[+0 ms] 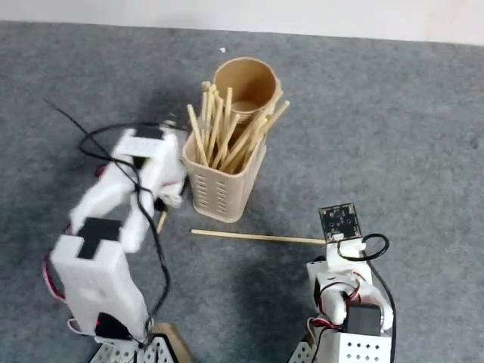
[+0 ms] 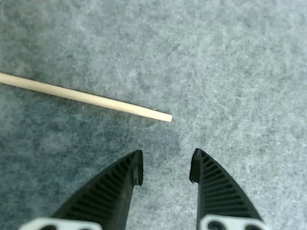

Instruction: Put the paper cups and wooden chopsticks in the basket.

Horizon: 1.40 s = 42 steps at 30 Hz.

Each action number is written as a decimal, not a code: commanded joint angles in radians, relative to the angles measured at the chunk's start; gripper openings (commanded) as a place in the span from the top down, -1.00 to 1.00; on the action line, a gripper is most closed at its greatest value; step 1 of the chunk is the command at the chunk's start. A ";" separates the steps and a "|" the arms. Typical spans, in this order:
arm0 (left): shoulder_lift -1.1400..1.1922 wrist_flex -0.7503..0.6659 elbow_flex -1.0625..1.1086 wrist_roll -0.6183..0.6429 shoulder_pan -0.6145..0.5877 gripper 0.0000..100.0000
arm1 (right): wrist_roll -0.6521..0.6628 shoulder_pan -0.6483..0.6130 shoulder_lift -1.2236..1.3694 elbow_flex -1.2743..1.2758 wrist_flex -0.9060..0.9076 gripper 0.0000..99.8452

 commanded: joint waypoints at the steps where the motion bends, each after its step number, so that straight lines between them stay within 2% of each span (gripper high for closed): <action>1: 0.002 0.000 -0.048 -0.021 -0.128 0.99 | 0.009 0.012 -0.012 0.117 0.005 0.66; 6: 0.001 0.003 -0.096 -0.023 -0.177 0.99 | 0.009 0.012 -0.012 0.117 0.005 0.66; 9: 0.001 0.092 -0.229 -0.023 -0.163 0.99 | 0.009 0.012 -0.012 0.117 0.005 0.66; 15: -0.002 0.411 -0.745 -0.018 -0.033 0.99 | 0.009 0.012 -0.012 0.117 0.005 0.66; 19: -0.070 0.506 -1.046 -0.015 0.094 0.99 | 0.009 0.012 -0.012 0.117 0.005 0.66; 25: -0.223 0.500 -1.127 0.051 0.285 0.99 | 0.009 0.012 -0.012 0.117 0.005 0.66; 31: -0.297 0.345 -1.125 0.060 0.407 0.99 | 0.009 0.012 -0.012 0.117 0.005 0.66; 35: -0.309 0.328 -1.125 0.055 0.493 0.99 | 0.009 0.012 -0.012 0.117 0.005 0.66; 42: -0.318 0.336 -1.125 0.054 0.549 0.99 | 0.009 0.012 -0.012 0.117 0.005 0.66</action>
